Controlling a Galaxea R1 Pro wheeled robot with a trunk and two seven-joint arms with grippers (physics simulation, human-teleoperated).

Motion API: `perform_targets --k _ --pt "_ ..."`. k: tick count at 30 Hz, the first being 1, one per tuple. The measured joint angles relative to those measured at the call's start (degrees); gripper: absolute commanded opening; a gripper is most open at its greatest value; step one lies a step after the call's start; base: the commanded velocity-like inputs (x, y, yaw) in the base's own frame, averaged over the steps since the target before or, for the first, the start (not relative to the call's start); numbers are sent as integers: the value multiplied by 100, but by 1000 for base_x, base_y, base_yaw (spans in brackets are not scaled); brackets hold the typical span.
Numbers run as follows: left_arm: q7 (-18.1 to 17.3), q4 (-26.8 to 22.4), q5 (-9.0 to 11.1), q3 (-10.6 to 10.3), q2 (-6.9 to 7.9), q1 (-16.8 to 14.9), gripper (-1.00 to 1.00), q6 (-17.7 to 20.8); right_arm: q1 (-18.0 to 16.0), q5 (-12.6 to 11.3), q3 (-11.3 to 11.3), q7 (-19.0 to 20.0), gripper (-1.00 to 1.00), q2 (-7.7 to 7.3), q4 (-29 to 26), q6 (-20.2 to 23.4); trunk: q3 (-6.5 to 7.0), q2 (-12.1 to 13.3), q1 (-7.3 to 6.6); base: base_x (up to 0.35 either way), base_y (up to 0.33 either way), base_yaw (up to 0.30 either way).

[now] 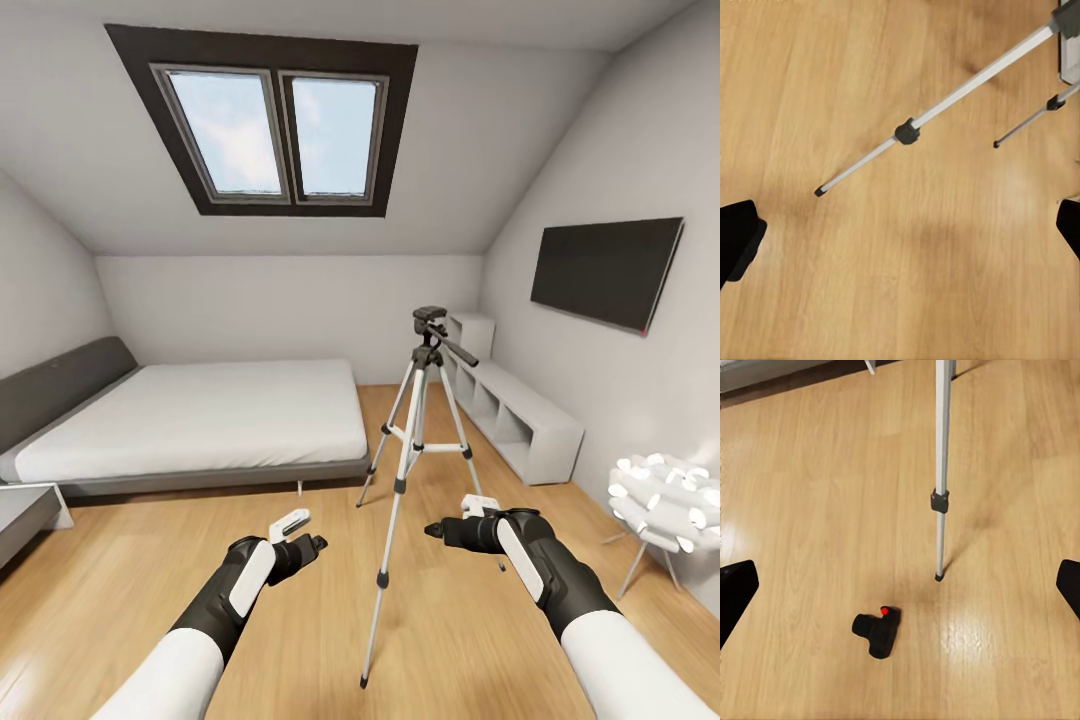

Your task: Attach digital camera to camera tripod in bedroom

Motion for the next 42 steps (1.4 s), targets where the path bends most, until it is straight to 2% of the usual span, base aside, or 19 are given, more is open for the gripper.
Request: perform_targets --k 18,22,25,29,31,32,34,38,42 --pt "19 66 -53 1 3 0 100 -13 0 10 7 64 100 0 -40 1 -324 -723 396 0 0 0" --pt "24 59 -71 0 1 1 100 -13 -5 2 8 214 100 -9 -63 1 -395 -883 483 0 0 0" --pt "26 51 -82 -1 0 2 100 -13 -6 10 10 605 100 -67 -75 3 -449 -1004 549 0 0 0" --pt "35 48 -90 -2 0 1 100 -13 -8 37 26 1193 100 -230 -96 -2 -521 -1164 637 0 0 0" --pt "38 49 -93 -1 0 1 100 -13 -8 60 35 1523 100 -299 -117 -7 -557 -1244 681 0 0 0" --pt "41 51 -95 -1 2 0 100 -13 -9 82 41 1843 100 -346 -148 -14 -575 -1285 703 0 0 0" --pt "45 49 -96 -2 3 -1 100 -13 -8 107 42 2133 100 -377 -182 -29 -611 -1365 747 0 0 0" --pt "46 46 -97 -6 2 1 100 -13 -9 134 43 2511 100 -409 -223 -53 -683 -1525 835 0 0 0" --pt "45 73 -97 -7 -3 1 100 -13 -7 150 46 2658 100 -419 -237 -71 -755 -1686 923 0 0 0"
